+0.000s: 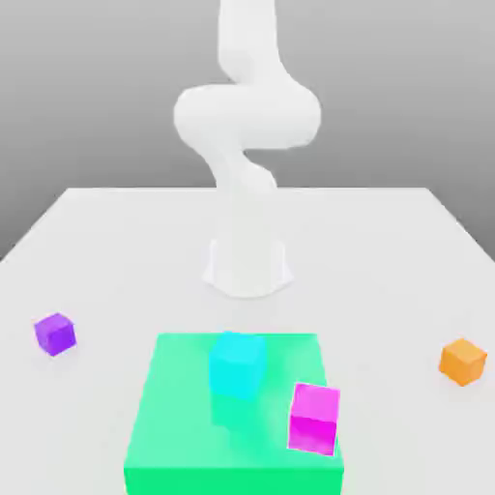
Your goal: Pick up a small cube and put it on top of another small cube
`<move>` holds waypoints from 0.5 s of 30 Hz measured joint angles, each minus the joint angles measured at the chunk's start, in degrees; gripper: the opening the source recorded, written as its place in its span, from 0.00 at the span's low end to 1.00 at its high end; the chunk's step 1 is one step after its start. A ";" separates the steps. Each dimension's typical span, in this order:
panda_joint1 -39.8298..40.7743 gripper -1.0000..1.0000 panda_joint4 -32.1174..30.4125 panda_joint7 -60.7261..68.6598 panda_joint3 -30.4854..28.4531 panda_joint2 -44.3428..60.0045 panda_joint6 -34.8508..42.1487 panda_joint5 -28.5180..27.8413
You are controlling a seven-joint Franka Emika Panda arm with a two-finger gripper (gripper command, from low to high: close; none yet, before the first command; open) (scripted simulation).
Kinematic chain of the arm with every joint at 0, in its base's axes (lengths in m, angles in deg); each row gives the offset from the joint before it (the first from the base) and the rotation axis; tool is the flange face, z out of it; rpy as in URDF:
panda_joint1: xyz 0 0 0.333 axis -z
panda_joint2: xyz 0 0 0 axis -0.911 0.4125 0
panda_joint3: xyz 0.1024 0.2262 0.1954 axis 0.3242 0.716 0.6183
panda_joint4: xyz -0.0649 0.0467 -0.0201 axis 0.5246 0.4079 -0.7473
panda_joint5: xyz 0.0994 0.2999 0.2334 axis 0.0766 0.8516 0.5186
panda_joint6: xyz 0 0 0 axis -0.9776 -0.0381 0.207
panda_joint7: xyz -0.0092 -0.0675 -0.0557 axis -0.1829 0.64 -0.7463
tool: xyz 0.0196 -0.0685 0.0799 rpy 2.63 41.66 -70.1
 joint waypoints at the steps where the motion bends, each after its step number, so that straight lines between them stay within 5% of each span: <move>1: -0.74 0.50 -0.71 -0.46 1.10 2.22 -1.11 0.39; 15: -10.09 0.50 -9.87 -11.07 17.99 31.06 -15.61 -0.91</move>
